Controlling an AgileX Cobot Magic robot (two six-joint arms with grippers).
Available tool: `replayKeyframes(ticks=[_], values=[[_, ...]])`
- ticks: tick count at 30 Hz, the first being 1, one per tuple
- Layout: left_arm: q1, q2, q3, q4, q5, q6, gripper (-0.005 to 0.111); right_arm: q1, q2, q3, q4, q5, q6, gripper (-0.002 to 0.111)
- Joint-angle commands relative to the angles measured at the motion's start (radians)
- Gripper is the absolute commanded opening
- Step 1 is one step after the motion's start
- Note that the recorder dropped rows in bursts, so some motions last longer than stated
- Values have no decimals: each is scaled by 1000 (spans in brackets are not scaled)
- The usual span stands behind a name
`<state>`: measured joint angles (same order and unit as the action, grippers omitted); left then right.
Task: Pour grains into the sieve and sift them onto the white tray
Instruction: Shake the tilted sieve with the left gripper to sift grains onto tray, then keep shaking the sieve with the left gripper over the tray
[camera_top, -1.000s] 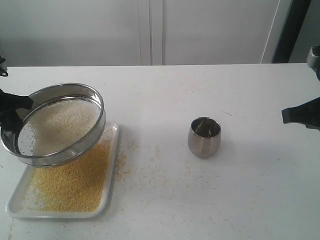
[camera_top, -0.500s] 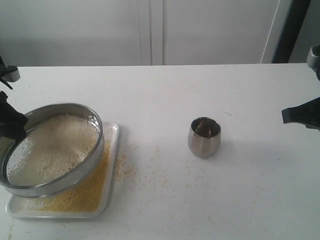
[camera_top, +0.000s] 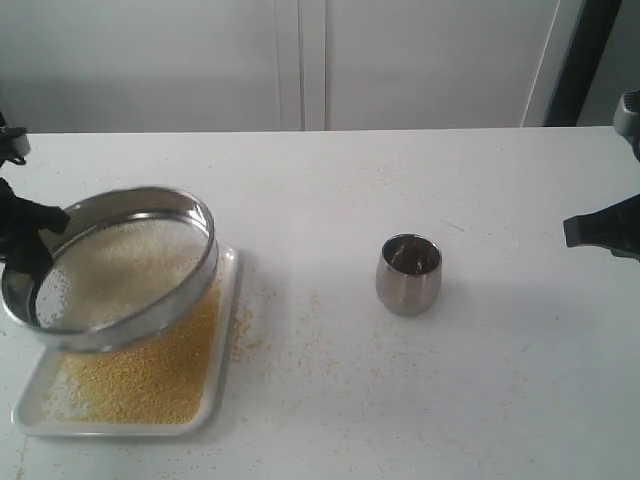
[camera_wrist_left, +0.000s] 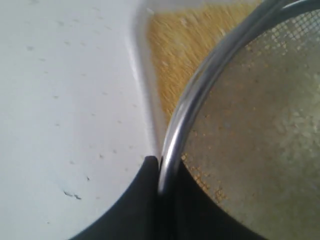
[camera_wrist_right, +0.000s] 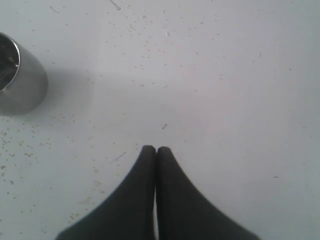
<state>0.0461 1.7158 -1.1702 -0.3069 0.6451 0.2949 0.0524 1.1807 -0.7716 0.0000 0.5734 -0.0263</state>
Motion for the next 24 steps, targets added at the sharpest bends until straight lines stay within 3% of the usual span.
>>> replayKeyframes(ticks=[1, 2, 3, 4, 7, 8, 9, 11, 13, 14, 15, 18, 20, 21, 24], values=[[-22, -15, -5, -131, -12, 196, 0, -4, -7, -5, 0, -7, -3, 0], [-34, -15, -5, -124, 34, 369, 0, -4, -7, -5, 0, -7, -3, 0], [-39, -15, -5, -107, 66, 431, 0, -4, -7, -5, 0, -7, -3, 0], [-39, -15, -5, -89, 67, 390, 0, -4, -7, -5, 0, -7, -3, 0], [-9, -15, -5, -27, -45, -100, 0, -4, -7, -5, 0, -7, -3, 0], [1, -15, -5, -24, -66, -217, 0, -4, -7, -5, 0, -7, -3, 0], [1, -15, -5, -27, -76, -233, 0, -4, -7, -5, 0, -7, -3, 0], [-28, -15, -7, -38, -54, 47, 0, -4, -7, -5, 0, -7, -3, 0], [-53, -15, -7, -33, 63, 408, 0, -4, -7, -5, 0, -7, -3, 0], [-57, -13, -7, -28, 79, 415, 0, -4, -7, -5, 0, -7, -3, 0], [-57, -13, -7, -15, 63, 347, 0, -4, -7, -5, 0, -7, -3, 0], [-33, -13, -7, 44, -54, -133, 0, -4, -7, -5, 0, -7, -3, 0], [-28, -13, -7, 33, -85, -219, 0, -4, -7, -5, 0, -7, -3, 0], [-39, -13, -7, 21, -85, -139, 0, -4, -7, -5, 0, -7, -3, 0], [-70, -13, -4, 21, 25, 385, 0, -4, -7, -5, 0, -7, -3, 0]])
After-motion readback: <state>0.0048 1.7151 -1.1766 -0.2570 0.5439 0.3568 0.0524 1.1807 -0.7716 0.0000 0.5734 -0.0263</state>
